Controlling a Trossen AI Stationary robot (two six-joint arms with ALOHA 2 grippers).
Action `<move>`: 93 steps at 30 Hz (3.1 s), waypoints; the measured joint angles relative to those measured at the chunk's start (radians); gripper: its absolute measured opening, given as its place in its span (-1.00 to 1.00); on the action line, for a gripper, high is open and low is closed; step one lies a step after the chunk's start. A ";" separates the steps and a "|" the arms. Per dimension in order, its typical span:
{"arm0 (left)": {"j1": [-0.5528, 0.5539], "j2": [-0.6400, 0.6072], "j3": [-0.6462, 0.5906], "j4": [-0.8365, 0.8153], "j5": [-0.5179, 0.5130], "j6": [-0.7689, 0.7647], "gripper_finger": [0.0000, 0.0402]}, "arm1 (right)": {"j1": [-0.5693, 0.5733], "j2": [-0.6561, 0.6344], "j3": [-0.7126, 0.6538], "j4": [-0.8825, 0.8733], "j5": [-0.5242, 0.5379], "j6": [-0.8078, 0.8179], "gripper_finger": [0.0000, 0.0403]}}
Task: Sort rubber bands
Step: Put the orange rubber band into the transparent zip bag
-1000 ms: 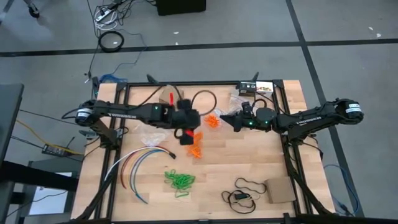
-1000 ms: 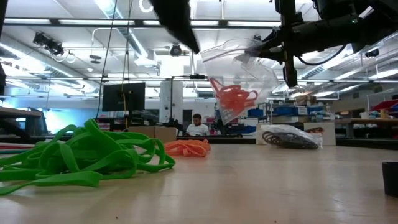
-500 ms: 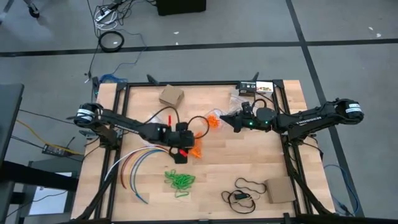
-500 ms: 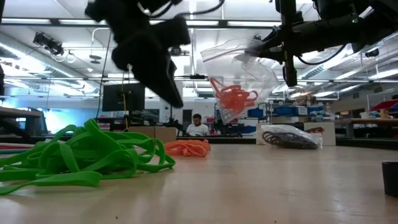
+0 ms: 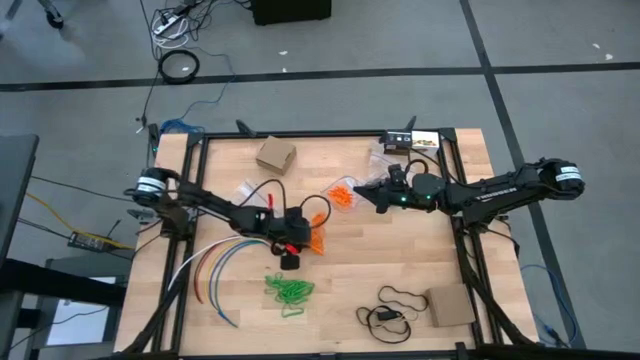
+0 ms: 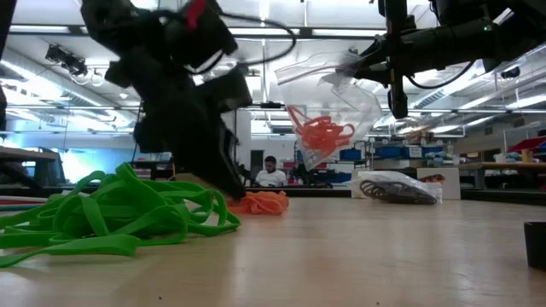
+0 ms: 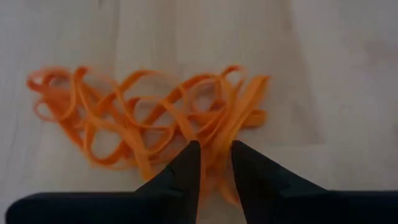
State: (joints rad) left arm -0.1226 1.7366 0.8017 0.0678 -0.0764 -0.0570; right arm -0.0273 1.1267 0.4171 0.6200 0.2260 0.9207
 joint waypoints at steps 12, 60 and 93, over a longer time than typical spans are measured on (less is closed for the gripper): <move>0.031 -0.007 0.097 -0.100 -0.035 0.006 -0.95 | 0.002 0.000 0.000 -0.001 0.000 0.001 -0.98; 0.066 -0.111 0.292 -0.506 -0.068 0.000 -0.96 | 0.015 0.000 0.000 -0.001 -0.003 -0.012 -0.98; 0.248 0.091 0.169 -0.278 0.074 -0.027 -0.92 | 0.015 0.000 0.000 -0.015 -0.003 -0.032 -0.98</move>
State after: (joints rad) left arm 0.1257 1.8275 0.9711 -0.2098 -0.0020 -0.0840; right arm -0.0124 1.1267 0.4171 0.6051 0.2226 0.8890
